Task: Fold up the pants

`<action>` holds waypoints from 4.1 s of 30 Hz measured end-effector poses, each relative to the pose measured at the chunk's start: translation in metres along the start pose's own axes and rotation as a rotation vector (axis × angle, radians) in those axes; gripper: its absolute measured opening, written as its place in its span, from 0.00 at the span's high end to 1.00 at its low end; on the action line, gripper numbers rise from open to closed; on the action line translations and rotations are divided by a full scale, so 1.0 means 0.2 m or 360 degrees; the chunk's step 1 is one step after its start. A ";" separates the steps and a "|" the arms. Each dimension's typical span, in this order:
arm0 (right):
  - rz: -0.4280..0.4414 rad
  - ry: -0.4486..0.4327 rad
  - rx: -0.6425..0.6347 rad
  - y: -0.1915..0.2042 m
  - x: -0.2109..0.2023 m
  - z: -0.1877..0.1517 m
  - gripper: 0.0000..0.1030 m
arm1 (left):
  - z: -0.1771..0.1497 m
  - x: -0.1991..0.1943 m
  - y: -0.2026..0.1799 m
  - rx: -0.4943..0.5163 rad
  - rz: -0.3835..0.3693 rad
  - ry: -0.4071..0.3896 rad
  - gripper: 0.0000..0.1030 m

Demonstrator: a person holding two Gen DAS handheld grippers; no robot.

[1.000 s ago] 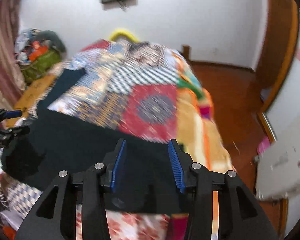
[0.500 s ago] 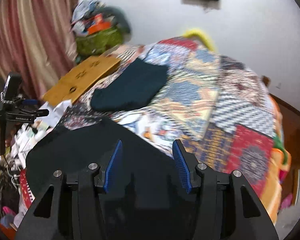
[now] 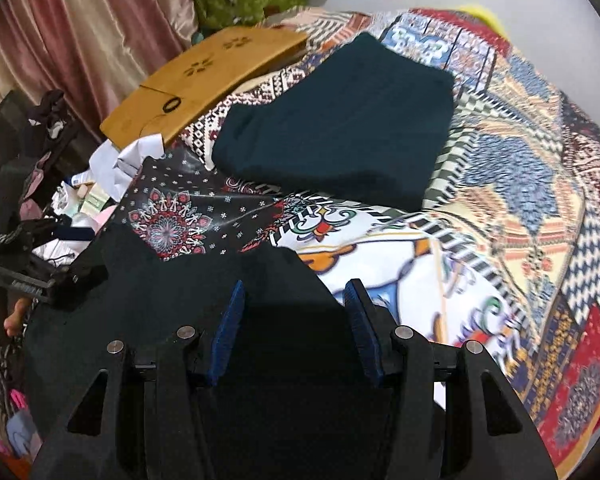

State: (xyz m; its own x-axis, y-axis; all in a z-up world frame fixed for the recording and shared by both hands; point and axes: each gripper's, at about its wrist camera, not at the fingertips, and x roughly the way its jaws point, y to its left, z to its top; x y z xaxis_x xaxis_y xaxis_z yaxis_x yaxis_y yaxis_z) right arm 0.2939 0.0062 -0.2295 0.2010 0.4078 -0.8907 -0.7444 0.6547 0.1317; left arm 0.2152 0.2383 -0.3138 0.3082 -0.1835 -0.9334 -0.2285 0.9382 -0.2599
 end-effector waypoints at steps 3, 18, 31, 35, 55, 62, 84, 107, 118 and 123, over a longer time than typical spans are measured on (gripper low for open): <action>0.0024 0.0019 -0.0004 0.01 0.03 0.03 0.67 | 0.00 0.01 -0.04 0.0041 -0.0013 -0.0001 0.24; -0.0085 -0.0066 -0.0141 0.08 0.03 0.04 0.94 | -0.15 -0.15 -0.07 0.0057 0.0358 -0.0320 0.82; -0.0172 -0.0105 -0.0134 0.11 -0.17 0.02 0.88 | -0.14 -0.31 -0.06 0.0147 0.0413 -0.0319 0.67; -0.0220 -0.0216 -0.0221 0.17 -0.42 -0.07 0.71 | -0.20 -0.51 -0.10 0.0191 0.0376 -0.0459 0.46; -0.0044 -0.0173 -0.0272 0.58 -0.50 -0.66 0.54 | -0.75 -0.46 -0.18 0.0403 0.0335 -0.0340 0.30; -0.0036 -0.0141 -0.0299 0.61 -0.41 -0.67 0.54 | -0.73 -0.38 -0.18 0.0428 0.0351 -0.0373 0.22; 0.0175 -0.0212 -0.0226 0.67 -0.48 -0.66 0.91 | -0.71 -0.55 -0.14 0.0378 0.0270 -0.0523 0.76; -0.0049 -0.0276 0.0170 0.36 -0.56 -0.65 0.57 | -0.56 -0.51 -0.29 0.0303 0.0238 -0.0505 0.44; -0.0114 -0.0224 0.0195 0.36 -0.53 -0.86 0.50 | -0.70 -0.34 -0.18 0.0217 0.0351 -0.0331 0.32; -0.0104 -0.0239 0.0243 0.29 -0.57 -0.86 0.50 | -0.64 -0.45 -0.21 0.0227 0.0362 -0.0348 0.32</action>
State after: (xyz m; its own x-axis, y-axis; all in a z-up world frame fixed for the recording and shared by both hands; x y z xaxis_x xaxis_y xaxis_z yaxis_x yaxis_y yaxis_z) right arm 0.1182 -0.1130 -0.1950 0.3467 0.4439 -0.8263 -0.6238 0.7670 0.1503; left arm 0.0798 0.1776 -0.2507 0.4586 0.0877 -0.8843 -0.1875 0.9823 0.0001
